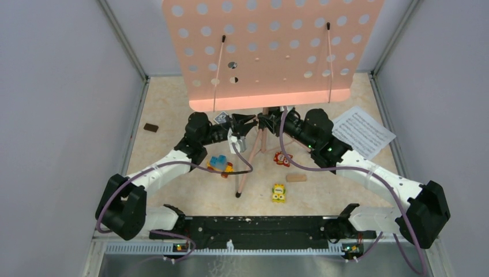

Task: Pack up the instrument practice props

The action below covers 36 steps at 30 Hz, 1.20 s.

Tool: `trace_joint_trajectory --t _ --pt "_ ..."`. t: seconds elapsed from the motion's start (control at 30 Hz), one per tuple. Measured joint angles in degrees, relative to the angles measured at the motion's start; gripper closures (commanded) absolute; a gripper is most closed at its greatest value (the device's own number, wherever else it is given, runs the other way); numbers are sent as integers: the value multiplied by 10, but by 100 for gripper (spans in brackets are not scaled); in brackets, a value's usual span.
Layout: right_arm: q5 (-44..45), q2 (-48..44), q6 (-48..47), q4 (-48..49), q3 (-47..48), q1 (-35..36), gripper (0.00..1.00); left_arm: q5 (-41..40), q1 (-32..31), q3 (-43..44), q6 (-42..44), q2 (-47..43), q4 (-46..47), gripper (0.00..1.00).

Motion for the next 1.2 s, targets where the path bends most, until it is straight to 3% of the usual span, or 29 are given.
trace_joint_trajectory --t 0.23,0.43,0.77,0.97,1.2 --pt "0 0 0 0 0 0 100 20 0 5 9 0 -22 62" --pt "0 0 1 1 -1 0 100 29 1 5 8 0 -24 67" --pt "0 0 4 8 -4 0 100 45 2 9 -1 -16 -39 65" --pt "0 0 5 15 -8 0 100 52 2 21 -11 -17 -53 92" --pt "1 0 5 16 -8 0 100 52 3 25 -47 -17 -58 97"
